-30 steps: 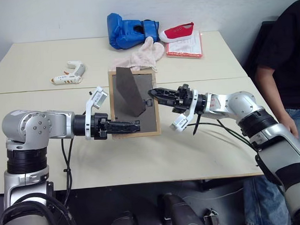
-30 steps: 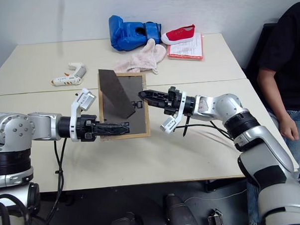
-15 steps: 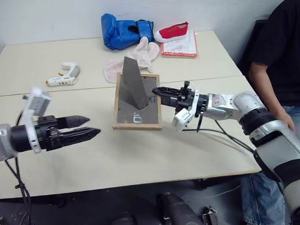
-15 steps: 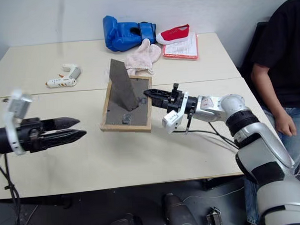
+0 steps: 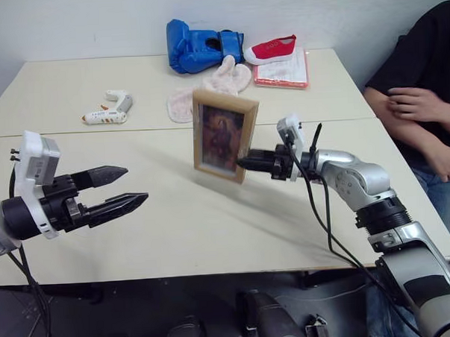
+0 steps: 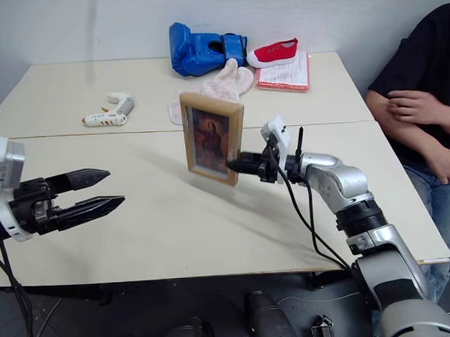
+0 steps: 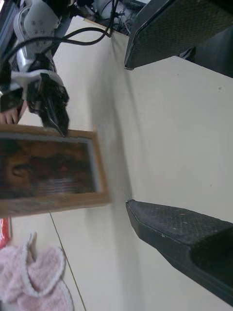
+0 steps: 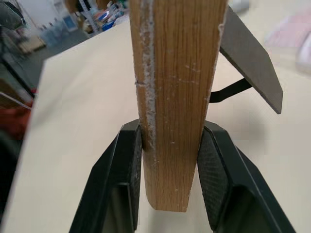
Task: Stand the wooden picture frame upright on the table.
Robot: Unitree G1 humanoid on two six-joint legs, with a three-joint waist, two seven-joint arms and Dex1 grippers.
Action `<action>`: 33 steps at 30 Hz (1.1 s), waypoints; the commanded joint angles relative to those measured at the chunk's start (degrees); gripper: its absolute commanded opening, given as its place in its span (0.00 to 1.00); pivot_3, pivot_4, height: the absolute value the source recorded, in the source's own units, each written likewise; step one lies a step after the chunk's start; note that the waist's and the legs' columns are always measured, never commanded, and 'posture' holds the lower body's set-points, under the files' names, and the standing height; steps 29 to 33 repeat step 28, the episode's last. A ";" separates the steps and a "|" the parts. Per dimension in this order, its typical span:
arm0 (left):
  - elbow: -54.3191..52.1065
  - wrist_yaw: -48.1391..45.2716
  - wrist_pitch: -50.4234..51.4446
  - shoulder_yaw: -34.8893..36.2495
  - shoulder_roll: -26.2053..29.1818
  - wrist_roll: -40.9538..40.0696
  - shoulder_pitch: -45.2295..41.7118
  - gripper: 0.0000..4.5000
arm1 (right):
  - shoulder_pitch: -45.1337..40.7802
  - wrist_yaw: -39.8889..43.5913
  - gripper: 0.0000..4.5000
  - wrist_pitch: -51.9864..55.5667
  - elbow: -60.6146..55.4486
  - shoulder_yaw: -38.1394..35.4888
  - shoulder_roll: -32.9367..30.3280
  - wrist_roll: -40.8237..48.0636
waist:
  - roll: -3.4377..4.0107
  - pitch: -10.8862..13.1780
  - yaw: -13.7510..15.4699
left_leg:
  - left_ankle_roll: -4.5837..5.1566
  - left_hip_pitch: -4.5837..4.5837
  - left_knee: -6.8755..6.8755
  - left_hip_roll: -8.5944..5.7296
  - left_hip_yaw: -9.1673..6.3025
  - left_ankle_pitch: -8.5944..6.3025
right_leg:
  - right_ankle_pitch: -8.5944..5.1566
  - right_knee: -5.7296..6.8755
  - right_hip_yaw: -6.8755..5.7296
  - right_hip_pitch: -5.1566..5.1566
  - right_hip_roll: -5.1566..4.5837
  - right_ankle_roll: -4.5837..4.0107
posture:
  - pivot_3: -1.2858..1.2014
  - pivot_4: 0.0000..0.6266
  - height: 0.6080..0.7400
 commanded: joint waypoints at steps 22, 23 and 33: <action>7.59 -6.36 -12.04 -8.46 7.13 0.70 -6.78 1.00 | 11.43 20.48 1.00 2.68 -26.01 -17.95 -25.80 -4.60 | 0.11 0.08 1.28 | 0.10 -0.09 -0.08 -0.07 0.05 -0.05 | 0.00 -0.18 0.02 -0.03 0.01 0.04 | 0.52 0.24 1.00; 7.98 -6.71 -12.63 -8.57 7.43 1.03 -7.04 1.00 | 11.73 21.05 1.00 3.61 -26.33 -20.06 -27.24 -3.18 | 0.11 0.08 1.29 | 0.13 -0.08 -0.08 -0.08 0.12 -0.07 | 0.02 -0.19 0.08 -0.05 0.01 0.08 | 0.52 0.24 1.00; 9.62 -8.54 -16.46 -10.29 7.87 2.50 -8.96 1.00 | 16.50 21.04 1.00 7.24 -31.23 -26.91 -30.07 1.71 | 0.06 0.05 1.25 | 0.34 0.11 -0.11 -0.01 0.12 -0.19 | 0.01 -0.17 0.10 0.08 0.11 0.06 | 0.52 0.24 1.00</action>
